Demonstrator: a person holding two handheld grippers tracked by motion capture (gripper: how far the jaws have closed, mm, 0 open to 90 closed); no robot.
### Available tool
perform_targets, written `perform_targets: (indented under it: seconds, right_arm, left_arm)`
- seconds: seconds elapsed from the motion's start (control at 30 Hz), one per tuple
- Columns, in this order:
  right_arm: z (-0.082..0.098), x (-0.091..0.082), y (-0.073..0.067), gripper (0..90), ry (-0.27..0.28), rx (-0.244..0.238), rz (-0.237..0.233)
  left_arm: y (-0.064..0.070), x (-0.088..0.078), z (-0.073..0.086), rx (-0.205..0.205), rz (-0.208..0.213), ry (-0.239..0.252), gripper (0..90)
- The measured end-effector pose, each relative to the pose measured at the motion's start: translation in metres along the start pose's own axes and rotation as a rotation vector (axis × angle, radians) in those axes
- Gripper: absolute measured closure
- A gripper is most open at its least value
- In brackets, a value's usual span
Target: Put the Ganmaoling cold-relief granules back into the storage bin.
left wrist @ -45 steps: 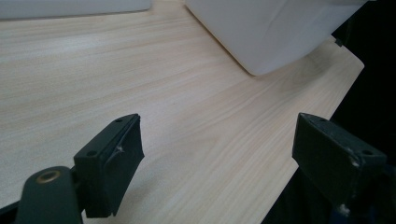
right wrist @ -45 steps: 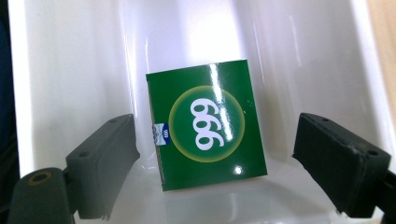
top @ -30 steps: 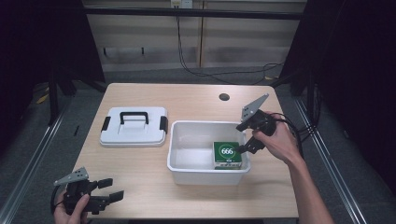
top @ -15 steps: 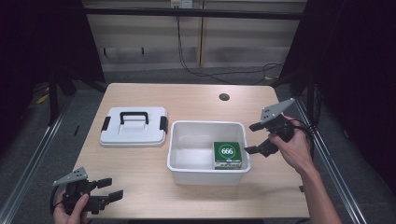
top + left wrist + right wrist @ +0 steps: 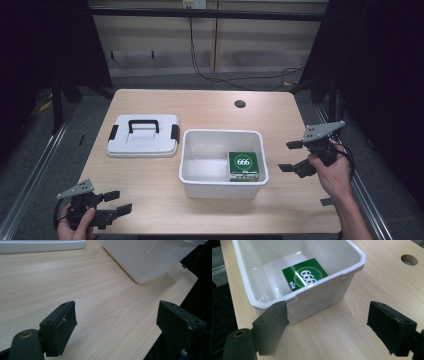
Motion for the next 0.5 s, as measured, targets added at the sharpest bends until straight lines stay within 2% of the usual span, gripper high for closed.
perform_targets:
  seconds: [0.1,0.27,0.5]
  right_arm:
    - [0.009,-0.002,0.002,16.2,-0.011,0.010,0.011]
    - [0.028,-0.004,0.002,16.1,0.027,0.060,0.038]
    - [0.059,0.004,0.000,17.6,0.041,0.109,0.041]
  left_arm:
    - [0.000,0.000,0.000,0.003,-0.002,0.000,16.2]
    - [0.000,-0.001,-0.001,0.011,0.008,0.015,16.2]
    - [0.001,-0.002,-0.002,0.030,0.001,0.021,16.2]
Point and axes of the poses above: each handheld gripper's, and its own axes: x roughly forward along the jaws, z roughly out of its underside, y roughly to its right, the point moved 4 cm from there along x, roughly forward along the jaws, and after that the axes turned 10 degrees about x, right-handed, at the moved point
